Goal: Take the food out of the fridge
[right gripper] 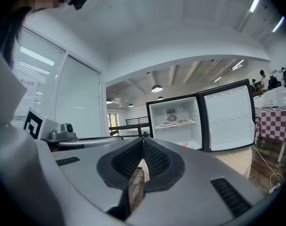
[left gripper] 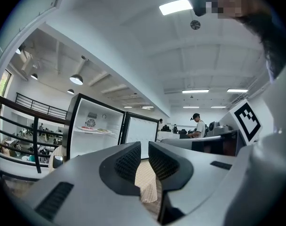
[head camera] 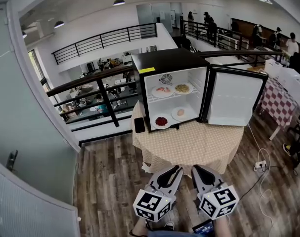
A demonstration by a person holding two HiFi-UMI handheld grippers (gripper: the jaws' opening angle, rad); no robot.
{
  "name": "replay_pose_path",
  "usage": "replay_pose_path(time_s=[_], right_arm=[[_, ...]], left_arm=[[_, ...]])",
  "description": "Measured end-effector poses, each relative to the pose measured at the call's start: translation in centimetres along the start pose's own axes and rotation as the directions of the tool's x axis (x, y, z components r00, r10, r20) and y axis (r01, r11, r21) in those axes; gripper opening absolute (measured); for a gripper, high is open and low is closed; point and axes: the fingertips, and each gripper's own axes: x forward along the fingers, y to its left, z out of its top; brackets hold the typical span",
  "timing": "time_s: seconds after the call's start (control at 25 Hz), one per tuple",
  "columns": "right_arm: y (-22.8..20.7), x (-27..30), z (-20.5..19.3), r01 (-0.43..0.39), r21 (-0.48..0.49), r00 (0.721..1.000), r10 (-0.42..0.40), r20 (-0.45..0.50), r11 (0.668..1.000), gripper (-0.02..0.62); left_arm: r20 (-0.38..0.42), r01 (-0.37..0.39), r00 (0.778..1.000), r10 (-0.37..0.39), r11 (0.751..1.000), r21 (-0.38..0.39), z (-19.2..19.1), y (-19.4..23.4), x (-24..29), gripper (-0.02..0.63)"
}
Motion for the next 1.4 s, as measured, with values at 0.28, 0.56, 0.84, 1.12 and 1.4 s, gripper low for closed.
replay_pose_path(time_s=[0.28, 0.56, 0.84, 1.12, 1.4], right_arm=[[-0.7, 2.1, -0.6, 0.056, 0.033, 0.998, -0.056, 0.001, 0.998, 0.020], [-1.4, 2.6, -1.1, 0.097, 0.013, 0.995, -0.097, -0.022, 0.995, 0.020], [-4.1, 3.4, -1.1, 0.116, 0.035, 0.993, -0.115, -0.021, 0.993, 0.020], [-8.2, 6.9, -1.1, 0.067, 0.026, 0.997, -0.066, -0.043, 0.997, 0.020], [-14.1, 11.1, -0.2, -0.019, 0.003, 0.995, 0.019, -0.097, 1.000, 0.020]], left_arm=[[-0.024, 0.036, 0.999, -0.036, 0.999, 0.008, -0.7, 1.8, 0.6, 0.057], [-0.034, 0.047, 0.998, -0.047, 0.999, -0.024, -1.5, 3.5, 1.5, 0.057], [-0.049, 0.062, 0.997, -0.064, 0.997, -0.038, -2.2, 3.6, 3.9, 0.057], [-0.052, 0.000, 0.999, -0.002, 0.999, -0.034, -2.4, 6.2, 8.2, 0.057], [-0.036, -0.084, 0.996, 0.083, 0.996, -0.034, -1.6, 8.3, 15.3, 0.057]])
